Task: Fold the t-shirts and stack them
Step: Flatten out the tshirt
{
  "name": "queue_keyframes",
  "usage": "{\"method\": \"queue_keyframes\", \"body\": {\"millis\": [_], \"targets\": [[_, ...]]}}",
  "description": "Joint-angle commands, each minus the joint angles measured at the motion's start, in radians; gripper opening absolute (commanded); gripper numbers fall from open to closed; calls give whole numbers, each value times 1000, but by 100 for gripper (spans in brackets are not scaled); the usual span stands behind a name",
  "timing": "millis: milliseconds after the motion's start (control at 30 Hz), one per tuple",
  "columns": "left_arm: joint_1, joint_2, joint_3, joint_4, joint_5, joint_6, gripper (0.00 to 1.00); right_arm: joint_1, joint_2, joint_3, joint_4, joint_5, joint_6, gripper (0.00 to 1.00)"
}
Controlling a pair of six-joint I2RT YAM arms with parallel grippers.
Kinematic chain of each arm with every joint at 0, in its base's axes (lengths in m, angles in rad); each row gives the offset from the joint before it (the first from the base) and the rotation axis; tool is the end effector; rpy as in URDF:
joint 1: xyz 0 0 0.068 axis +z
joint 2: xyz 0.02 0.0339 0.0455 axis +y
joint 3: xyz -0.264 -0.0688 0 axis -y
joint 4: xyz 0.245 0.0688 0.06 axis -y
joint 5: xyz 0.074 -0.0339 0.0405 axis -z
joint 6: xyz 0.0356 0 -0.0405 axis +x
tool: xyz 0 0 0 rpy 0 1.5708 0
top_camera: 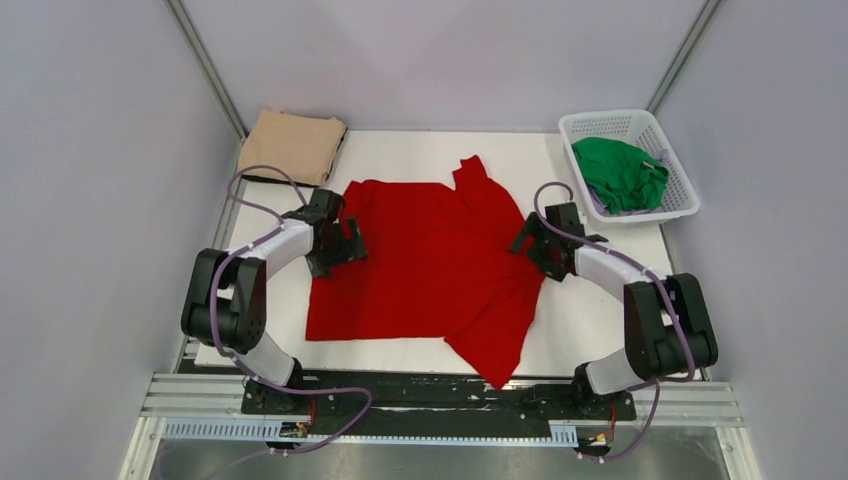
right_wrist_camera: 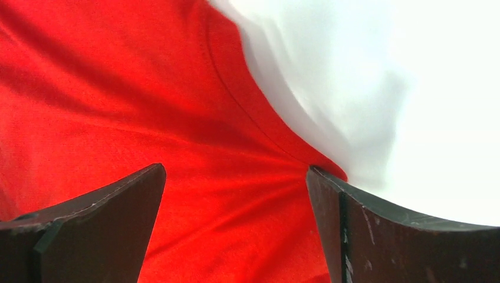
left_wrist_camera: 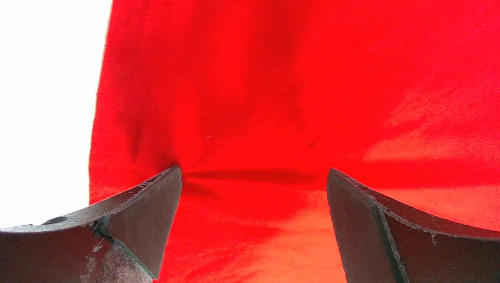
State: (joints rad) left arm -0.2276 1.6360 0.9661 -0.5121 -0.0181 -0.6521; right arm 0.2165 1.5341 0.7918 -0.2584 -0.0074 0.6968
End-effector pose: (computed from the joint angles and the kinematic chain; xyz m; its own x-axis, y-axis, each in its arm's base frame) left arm 0.3003 -0.0689 0.1704 -0.8494 -0.4261 -0.3115 -0.3731 0.9021 -0.2167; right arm 0.2837 0.0627 0.1637 -0.7709 0.4875 -0.4099 0.3599 0.8644 0.3511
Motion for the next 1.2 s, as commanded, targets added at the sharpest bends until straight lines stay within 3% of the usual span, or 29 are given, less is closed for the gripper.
{"method": "queue_keyframes", "body": {"millis": [0,200,333,433,733,867,1033,1167], "targets": [[4,-128,-87,-121,33,-43,100,-37,-105,-116,-180,111,10,100],[1,-277,-137,-138,200,-39,100,-51,-232,-91,-229,77,-8,100],[1,-329,-80,-102,165,-35,100,-49,-249,8,-218,7,-88,100],[2,-271,13,-44,151,-22,100,-47,-214,88,-168,-56,-146,100],[2,123,342,29,217,11,100,-37,191,483,-98,-187,-252,100],[2,253,445,17,197,18,100,-26,384,723,-109,-127,-381,96],[4,363,516,-4,138,31,100,-24,614,974,-146,-42,-479,82],[8,406,534,-31,79,41,100,-19,743,1097,-161,-72,-525,61]]}}
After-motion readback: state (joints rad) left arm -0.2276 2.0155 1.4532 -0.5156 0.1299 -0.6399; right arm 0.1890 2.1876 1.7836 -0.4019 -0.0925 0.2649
